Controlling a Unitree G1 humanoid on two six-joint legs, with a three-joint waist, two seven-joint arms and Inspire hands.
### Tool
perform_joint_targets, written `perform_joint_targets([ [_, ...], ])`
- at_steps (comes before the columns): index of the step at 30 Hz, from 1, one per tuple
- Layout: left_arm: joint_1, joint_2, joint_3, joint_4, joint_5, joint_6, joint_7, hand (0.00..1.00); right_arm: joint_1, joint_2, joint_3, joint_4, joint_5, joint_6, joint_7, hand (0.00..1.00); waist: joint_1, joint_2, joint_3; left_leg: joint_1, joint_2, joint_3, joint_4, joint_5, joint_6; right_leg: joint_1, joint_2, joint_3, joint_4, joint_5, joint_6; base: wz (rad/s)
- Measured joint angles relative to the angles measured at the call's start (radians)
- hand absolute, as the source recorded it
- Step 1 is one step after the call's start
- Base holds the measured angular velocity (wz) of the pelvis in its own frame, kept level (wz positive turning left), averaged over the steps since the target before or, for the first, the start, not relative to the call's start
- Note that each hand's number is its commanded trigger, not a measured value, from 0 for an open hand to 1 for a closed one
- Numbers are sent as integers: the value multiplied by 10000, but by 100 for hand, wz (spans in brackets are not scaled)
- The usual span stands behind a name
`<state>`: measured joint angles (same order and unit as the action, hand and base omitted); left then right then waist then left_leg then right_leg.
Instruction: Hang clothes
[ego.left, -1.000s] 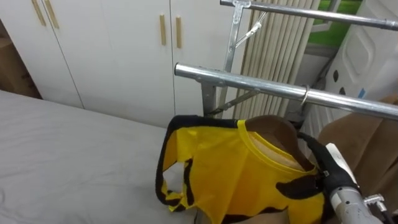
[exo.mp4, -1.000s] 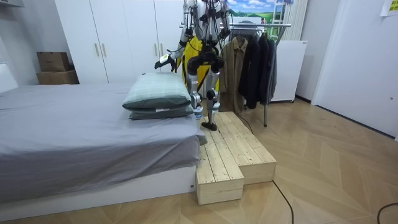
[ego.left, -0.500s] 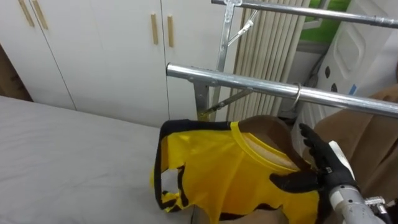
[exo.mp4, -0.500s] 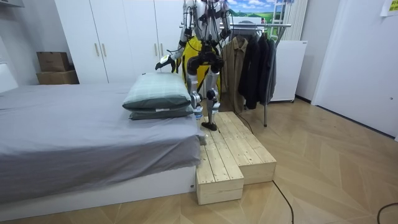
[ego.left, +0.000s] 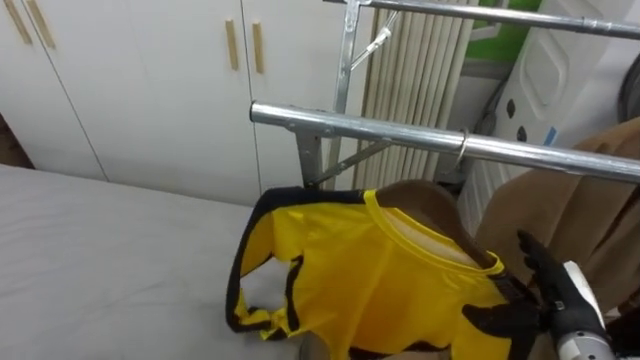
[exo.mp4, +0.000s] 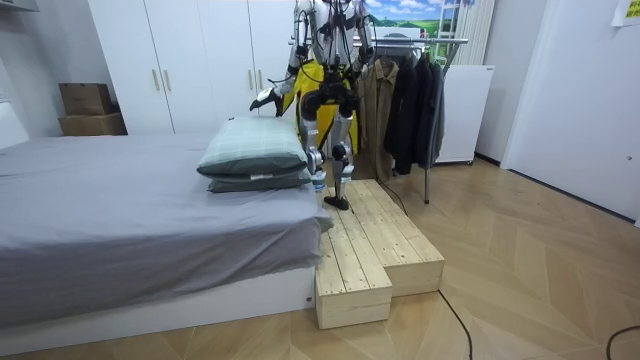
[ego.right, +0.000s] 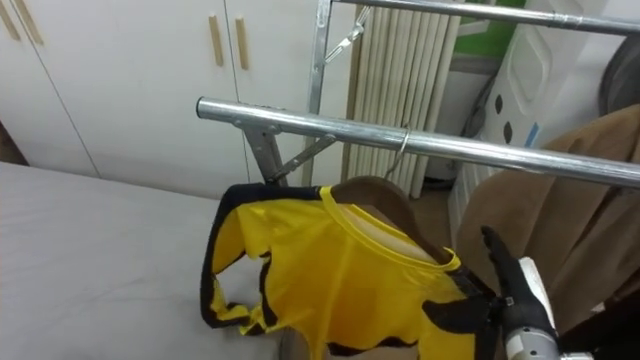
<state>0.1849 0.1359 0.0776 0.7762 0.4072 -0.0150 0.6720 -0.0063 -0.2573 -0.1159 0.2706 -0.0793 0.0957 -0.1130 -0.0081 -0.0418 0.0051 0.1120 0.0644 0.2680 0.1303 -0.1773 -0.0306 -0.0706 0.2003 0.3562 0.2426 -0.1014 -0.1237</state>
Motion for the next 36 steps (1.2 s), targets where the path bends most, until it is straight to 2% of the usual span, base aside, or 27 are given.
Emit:
perform_joint_targets([
  [7, 447, 2, 3, 24, 3, 0, 2, 0, 1050, 0, -266, -4, 358, -78, -268, 0, -142, 123, -91, 181, 9, 7, -9, -1, 0, 201, -3, -12, -38, 7, -38, -1],
  [15, 534, 2, 252, -87, -27, -5, -11, 0, 1792, -28, -369, 515, 1451, -119, -267, 0, -327, 198, -52, 182, 14, -45, -2, -2, 0, 210, 15, 37, -29, -20, 10, 0],
  [17, 569, 43, 290, -37, -41, -172, -17, 0, 1879, 43, -385, 1334, 1728, -511, -256, 0, -439, 198, -39, 260, 15, -42, -3, -3, 1, 298, 15, 49, -59, -43, 48, 0],
  [19, 652, 43, 289, 88, -35, -377, -22, 0, 2033, 168, -398, 1953, 1852, -555, -184, 0, -447, 170, -12, 321, 13, -22, -17, -4, 1, 344, 27, 121, -55, -94, 113, -9],
  [24, 681, 53, 271, 802, -85, -513, -203, 0, 2564, 620, -316, 3236, 2458, -583, 106, 0, -486, 263, -50, 183, 12, 39, -24, -11, 7, 166, 72, 262, -22, -77, 129, -9],
  [26, 698, 63, 232, 1108, -349, -723, -497, 0, 2649, 722, -217, 4047, 2956, -775, 503, 0, -563, 257, -37, 193, 11, 38, -25, -11, 8, 181, 77, 282, -23, -72, 124, 0],
  [29, 765, 90, 166, 1308, -996, -818, -1055, 0, 2623, 876, -177, 5281, 3377, -1030, 938, 0, -651, 249, -44, 225, 12, 25, -30, -12, 9, 215, 78, 296, -48, -68, 120, 0],
  [33, 781, 101, 164, 1885, -1224, -1118, -1703, 0, 2731, 982, -115, 6433, 3726, -1117, 1421, 0, -665, 322, -49, 237, 16, 58, -47, -13, 10, 217, 86, 319, -79, -42, 99, 0],
  [36, 529, 136, 189, 2404, -1322, -1285, -2139, 0, 2684, 1077, -120, 7432, 3731, -1203, 1802, 0, -678, 422, -79, 198, 34, 23, -52, -21, 23, 223, 86, 331, -181, 7, 145, 0],
])
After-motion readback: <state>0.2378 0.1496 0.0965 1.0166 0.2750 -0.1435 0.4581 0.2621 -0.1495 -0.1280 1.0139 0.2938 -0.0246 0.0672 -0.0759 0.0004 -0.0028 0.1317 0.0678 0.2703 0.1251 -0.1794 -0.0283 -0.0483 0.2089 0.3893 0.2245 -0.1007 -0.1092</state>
